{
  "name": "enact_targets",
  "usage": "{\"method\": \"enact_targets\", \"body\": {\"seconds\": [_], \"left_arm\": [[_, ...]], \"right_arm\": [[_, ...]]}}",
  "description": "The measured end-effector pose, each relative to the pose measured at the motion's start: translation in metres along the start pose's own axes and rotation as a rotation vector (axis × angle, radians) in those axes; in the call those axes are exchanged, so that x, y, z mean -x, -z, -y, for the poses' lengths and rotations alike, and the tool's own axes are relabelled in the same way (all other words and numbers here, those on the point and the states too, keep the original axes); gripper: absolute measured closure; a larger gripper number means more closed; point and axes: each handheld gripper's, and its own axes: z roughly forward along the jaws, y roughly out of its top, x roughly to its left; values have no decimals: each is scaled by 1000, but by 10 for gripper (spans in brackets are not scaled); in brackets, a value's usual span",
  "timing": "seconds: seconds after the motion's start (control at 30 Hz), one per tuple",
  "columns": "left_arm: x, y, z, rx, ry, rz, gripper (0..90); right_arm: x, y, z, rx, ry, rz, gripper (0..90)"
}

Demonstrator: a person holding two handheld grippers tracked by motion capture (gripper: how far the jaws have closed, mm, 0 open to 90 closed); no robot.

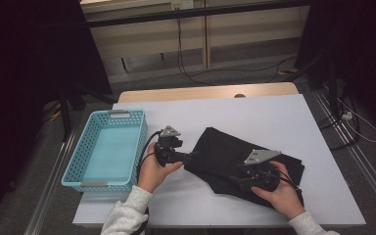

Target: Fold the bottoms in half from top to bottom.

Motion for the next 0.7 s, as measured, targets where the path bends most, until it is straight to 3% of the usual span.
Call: {"method": "enact_targets", "body": {"seconds": [0.23,0.37,0.53,0.6,0.7], "left_arm": [[-4,1,4,-6,10,-13,187],[-4,0,4,-9,11,-11,186],[-5,-1,5,-20,13,-14,186],[-6,0,5,-20,7,-18,186],[-6,1,4,-14,12,-12,184]], "right_arm": [[-2,-7,0,-47,25,-3,538],[-5,-12,0,-63,66,40,591],[-5,-13,-1,-61,79,72,746],[-5,-11,-3,-73,110,87,818],[-2,-6,-5,-63,112,75,873]]}}
